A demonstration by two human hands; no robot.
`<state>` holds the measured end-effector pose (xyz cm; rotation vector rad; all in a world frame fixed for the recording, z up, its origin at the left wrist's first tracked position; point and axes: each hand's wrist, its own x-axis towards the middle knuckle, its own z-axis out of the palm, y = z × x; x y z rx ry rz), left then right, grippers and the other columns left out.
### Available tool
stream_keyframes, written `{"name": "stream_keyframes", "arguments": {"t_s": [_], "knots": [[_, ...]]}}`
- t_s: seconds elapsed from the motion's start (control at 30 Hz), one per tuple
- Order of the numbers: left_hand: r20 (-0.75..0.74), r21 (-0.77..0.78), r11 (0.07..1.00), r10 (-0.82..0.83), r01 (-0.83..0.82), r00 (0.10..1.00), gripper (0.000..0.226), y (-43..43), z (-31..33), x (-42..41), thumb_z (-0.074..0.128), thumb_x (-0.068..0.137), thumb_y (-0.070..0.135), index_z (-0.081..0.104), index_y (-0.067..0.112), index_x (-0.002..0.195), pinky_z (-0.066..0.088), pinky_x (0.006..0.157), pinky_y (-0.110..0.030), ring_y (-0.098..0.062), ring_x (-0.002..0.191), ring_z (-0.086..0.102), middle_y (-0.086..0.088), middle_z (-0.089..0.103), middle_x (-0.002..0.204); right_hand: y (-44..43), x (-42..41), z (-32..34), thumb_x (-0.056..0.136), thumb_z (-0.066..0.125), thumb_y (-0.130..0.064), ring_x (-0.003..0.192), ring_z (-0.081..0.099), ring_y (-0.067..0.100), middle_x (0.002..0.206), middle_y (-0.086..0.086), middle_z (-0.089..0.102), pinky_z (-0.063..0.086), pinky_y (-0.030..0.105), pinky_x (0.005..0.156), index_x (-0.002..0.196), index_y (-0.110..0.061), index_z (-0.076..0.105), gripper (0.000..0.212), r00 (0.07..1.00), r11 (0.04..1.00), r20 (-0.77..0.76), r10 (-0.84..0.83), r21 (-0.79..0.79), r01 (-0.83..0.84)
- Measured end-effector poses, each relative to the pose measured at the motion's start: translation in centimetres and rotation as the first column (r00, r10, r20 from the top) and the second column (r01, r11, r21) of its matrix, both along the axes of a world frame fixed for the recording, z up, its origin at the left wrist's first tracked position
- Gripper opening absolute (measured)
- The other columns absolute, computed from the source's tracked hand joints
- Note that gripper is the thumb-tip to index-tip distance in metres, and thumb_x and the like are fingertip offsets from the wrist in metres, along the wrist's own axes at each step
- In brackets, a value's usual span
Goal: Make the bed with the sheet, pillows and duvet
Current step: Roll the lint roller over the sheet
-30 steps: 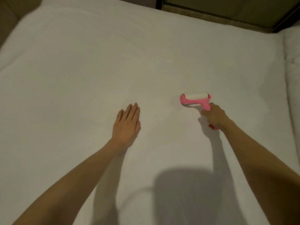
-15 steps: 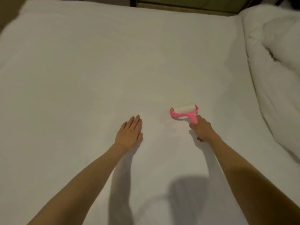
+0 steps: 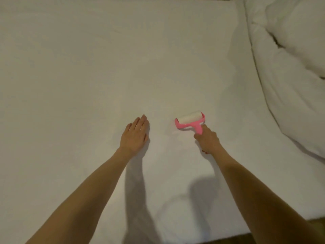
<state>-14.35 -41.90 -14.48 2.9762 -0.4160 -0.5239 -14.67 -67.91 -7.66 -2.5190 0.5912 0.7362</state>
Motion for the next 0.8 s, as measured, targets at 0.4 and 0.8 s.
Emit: {"name": "stream_keyframes", "arguments": {"t_s": [0.4,0.8], "knots": [[0.048,-0.065,0.992,0.110,-0.107,0.993,0.063,1.3,-1.0,7.9,0.022,0.090,0.034,0.039,0.005,0.142,0.035,0.107,-0.044,-0.030,0.137,0.037,-0.011,0.036,0.151,2.3,9.5,-0.4,0.094,0.044,-0.017,0.058,0.041,0.013,0.100,0.009,0.053,0.027,0.023,0.047,0.125,-0.009,0.043,0.032,0.999,0.995,0.054,0.000,0.097,-0.005],[0.207,-0.036,0.985,0.175,-0.171,0.963,0.057,4.8,-3.2,20.8,0.028,0.097,0.040,0.025,0.016,0.149,0.021,0.116,-0.040,-0.023,0.145,0.018,-0.004,0.020,0.158,6.1,27.3,-2.9,0.095,0.043,-0.016,0.055,0.039,0.005,0.108,0.010,0.055,0.028,0.018,0.046,0.133,-0.006,0.041,0.039,0.980,0.987,0.198,0.033,0.150,-0.064]]}}
